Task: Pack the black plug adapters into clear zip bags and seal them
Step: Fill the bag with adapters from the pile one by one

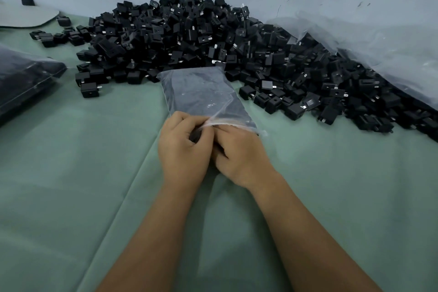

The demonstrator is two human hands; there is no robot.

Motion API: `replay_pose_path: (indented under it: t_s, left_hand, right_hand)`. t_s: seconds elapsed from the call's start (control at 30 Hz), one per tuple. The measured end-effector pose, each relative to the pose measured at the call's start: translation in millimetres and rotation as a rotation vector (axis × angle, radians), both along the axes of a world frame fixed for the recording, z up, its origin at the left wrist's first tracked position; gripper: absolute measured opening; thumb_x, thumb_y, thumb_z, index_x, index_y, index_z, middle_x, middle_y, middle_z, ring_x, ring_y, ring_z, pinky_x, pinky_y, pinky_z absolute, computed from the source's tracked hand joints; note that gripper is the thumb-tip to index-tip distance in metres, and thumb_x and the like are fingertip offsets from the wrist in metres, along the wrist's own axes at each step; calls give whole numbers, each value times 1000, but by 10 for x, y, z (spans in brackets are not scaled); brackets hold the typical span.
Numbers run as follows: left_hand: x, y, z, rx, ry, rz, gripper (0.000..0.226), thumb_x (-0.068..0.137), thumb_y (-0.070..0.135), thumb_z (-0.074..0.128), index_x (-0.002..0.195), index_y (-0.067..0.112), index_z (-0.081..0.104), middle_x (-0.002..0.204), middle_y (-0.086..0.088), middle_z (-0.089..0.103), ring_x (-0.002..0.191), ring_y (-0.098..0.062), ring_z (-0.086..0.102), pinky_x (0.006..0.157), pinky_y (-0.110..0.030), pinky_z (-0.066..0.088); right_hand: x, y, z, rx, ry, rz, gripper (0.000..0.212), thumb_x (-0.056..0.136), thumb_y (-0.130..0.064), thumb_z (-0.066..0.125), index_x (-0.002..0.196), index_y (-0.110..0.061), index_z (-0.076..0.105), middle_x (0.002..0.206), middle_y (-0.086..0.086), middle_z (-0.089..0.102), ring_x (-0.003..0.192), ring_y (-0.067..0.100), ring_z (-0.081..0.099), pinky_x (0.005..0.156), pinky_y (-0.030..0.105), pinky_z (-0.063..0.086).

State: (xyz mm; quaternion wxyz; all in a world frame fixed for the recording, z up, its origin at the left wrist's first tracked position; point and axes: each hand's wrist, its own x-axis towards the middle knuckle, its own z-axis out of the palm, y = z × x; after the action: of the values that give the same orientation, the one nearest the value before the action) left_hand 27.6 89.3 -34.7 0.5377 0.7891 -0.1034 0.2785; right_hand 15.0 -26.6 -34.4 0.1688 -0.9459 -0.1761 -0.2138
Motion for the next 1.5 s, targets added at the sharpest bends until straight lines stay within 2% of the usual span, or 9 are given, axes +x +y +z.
replay_pose_path:
  t_s: [0.1, 0.2, 0.43, 0.57, 0.73, 0.93, 1.03, 1.33, 1.5]
  left_hand:
    - [14, 3, -12, -32, 25, 5, 14, 80, 19, 63, 85, 20, 76, 79, 12, 59, 78, -7, 56, 71, -14, 42]
    - [31, -3, -26, -42, 50, -2, 12, 80, 21, 62, 80, 25, 73, 78, 15, 57, 77, -3, 55, 69, -7, 37]
    - [62, -4, -60, -32, 64, -16, 13, 79, 21, 61, 75, 33, 65, 76, 14, 59, 78, 0, 56, 66, -7, 37]
    - [77, 4, -75, -21, 83, -21, 20, 79, 22, 61, 70, 40, 60, 77, 12, 60, 78, 0, 56, 65, -6, 36]
    - [88, 2, -82, -59, 120, -24, 22, 80, 22, 62, 69, 41, 59, 79, 8, 63, 76, -3, 57, 67, -15, 42]
    - [91, 11, -88, -107, 146, -37, 15, 80, 25, 62, 73, 38, 64, 81, 8, 64, 76, -2, 58, 71, -22, 47]
    - [85, 10, -87, -132, 164, -39, 13, 81, 23, 63, 75, 34, 68, 82, 8, 65, 77, -3, 60, 73, -27, 50]
    - [49, 19, -55, -177, 219, -41, 12, 82, 19, 65, 78, 28, 72, 84, 5, 67, 79, -8, 62, 77, -36, 54]
    - [51, 19, -44, -156, 182, -48, 19, 83, 18, 64, 75, 35, 66, 85, 4, 66, 78, -3, 60, 75, -28, 51]
  right_hand:
    - [-51, -120, 20, 207, -454, -160, 18, 82, -12, 51, 74, -4, 65, 66, 6, 60, 59, 24, 53, 54, 32, 41]
    - [9, -323, 80, 537, -559, -425, 22, 88, -13, 42, 80, -6, 62, 72, 2, 57, 69, 17, 50, 60, 32, 40]
    - [186, -927, -70, 589, 95, -883, 51, 90, -16, 43, 137, -36, 47, 147, 7, 35, 136, 26, 26, 111, 37, 24]
    - [226, -935, -123, 421, 296, -888, 50, 92, -28, 38, 140, -40, 43, 156, 9, 24, 144, 25, 15, 117, 40, 10]
    - [165, -890, -127, 554, 118, -872, 44, 90, -25, 44, 130, -41, 54, 125, 6, 49, 122, 23, 38, 109, 36, 29]
    - [-72, -564, -94, 796, -75, -621, 49, 84, -22, 50, 126, -48, 46, 109, -14, 43, 112, 10, 39, 87, 19, 32]
    - [-196, -327, -80, 866, -166, -453, 48, 81, -21, 55, 121, -43, 42, 114, -19, 49, 112, 14, 46, 91, 33, 44]
    - [-359, -40, -92, 908, -143, -374, 32, 79, -44, 65, 92, -35, 38, 64, -5, 62, 51, 11, 53, 51, 32, 45]
    - [-271, 62, -104, 813, 1, -358, 35, 74, -38, 73, 88, -36, 40, 65, -10, 64, 57, 7, 57, 56, 25, 46]
